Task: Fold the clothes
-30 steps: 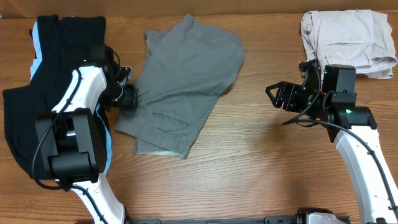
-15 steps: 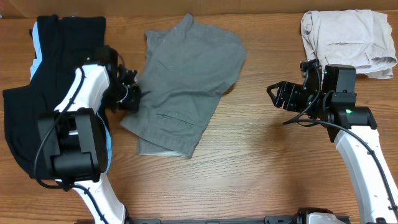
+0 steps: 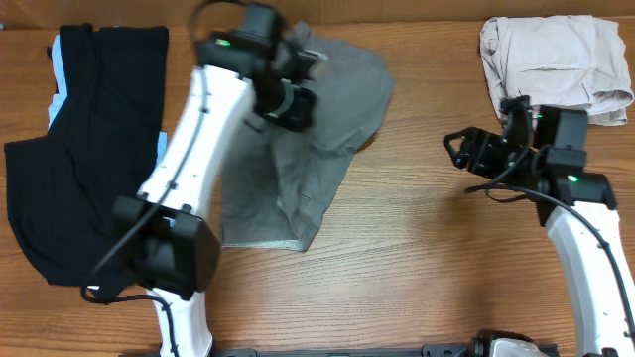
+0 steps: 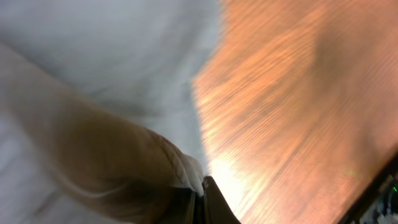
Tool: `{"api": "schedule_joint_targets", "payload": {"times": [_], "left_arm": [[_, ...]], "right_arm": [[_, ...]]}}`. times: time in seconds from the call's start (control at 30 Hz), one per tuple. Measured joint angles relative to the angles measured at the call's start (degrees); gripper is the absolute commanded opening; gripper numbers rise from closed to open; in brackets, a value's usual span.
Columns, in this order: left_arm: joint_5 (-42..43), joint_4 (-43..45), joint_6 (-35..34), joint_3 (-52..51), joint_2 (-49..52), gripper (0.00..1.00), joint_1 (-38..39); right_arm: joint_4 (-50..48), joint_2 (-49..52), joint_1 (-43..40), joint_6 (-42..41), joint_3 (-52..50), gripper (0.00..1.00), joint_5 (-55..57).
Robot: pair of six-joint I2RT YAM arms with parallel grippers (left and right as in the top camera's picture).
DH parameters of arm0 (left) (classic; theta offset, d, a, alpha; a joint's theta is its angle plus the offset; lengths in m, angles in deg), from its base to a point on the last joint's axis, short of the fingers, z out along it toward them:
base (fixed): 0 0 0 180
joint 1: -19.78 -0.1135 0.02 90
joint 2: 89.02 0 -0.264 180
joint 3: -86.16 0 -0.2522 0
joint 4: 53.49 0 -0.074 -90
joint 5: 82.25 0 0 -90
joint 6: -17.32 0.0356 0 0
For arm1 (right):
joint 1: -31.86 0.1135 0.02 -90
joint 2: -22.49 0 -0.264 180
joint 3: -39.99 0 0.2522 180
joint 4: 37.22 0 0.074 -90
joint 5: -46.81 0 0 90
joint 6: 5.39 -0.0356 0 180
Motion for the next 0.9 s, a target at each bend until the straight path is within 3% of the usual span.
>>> {"api": "schedule_joint_targets", "payload": {"times": [0.23, 0.43, 0.77, 0.8, 0.87, 0.9], "left_arm": [[0.8, 6.1, 0.0, 0.0, 0.0, 0.04, 11.4], [1.0, 12.0, 0.0, 0.0, 0.0, 0.04, 19.9], [1.9, 19.8, 0.0, 0.0, 1.2, 0.04, 27.5], [2.5, 20.3, 0.0, 0.0, 1.7, 0.11, 27.7], [3.6, 21.6, 0.2, 0.0, 2.6, 0.54, 27.9], [4.1, 22.5, 0.2, 0.0, 3.0, 0.86, 27.9]], "right_arm": [[7.9, -6.0, -15.6, -1.0, 4.7, 0.68, -0.1], [9.2, -11.3, -27.9, -0.7, 6.6, 0.68, -1.0], [9.8, -12.2, -33.4, 0.1, 6.6, 0.68, -3.1], [9.8, -12.2, -33.4, 0.2, 6.6, 0.69, -3.2], [9.8, -12.2, -33.4, 0.3, 6.6, 0.69, -3.3], [9.8, -12.2, -33.4, 0.3, 6.6, 0.69, -3.3]]}}
